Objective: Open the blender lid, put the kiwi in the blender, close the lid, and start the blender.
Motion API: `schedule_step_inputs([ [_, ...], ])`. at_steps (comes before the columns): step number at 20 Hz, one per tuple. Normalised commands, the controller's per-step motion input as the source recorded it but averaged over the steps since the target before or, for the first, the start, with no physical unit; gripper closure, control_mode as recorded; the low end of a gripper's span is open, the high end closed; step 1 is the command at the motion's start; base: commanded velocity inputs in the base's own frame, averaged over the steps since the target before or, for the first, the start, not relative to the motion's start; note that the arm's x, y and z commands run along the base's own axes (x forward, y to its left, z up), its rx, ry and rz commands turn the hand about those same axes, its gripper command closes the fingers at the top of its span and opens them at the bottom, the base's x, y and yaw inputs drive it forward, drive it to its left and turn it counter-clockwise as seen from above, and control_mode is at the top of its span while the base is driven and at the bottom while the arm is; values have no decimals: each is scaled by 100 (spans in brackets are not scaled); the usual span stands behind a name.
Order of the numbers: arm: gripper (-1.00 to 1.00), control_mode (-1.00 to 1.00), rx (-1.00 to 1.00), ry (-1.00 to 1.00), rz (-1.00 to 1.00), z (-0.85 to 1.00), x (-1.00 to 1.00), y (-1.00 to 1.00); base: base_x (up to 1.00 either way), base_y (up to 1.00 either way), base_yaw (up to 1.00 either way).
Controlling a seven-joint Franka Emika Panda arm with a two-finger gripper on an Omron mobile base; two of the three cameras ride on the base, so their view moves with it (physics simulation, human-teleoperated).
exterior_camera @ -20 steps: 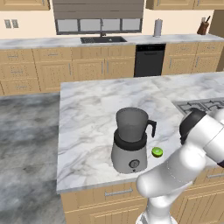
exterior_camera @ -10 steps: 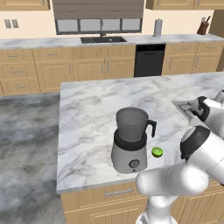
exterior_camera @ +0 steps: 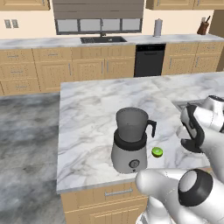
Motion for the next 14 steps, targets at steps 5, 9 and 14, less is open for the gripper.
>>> schedule_step_inputs([
  [5,-100,-100,2,-13,64,-3,-5,36,0,0,0],
  [9,-100,-100,4,-22,67,0,25,2,0,0,0],
  [14,-100,-100,1,-16,64,-23,18,20,0,0,0],
])
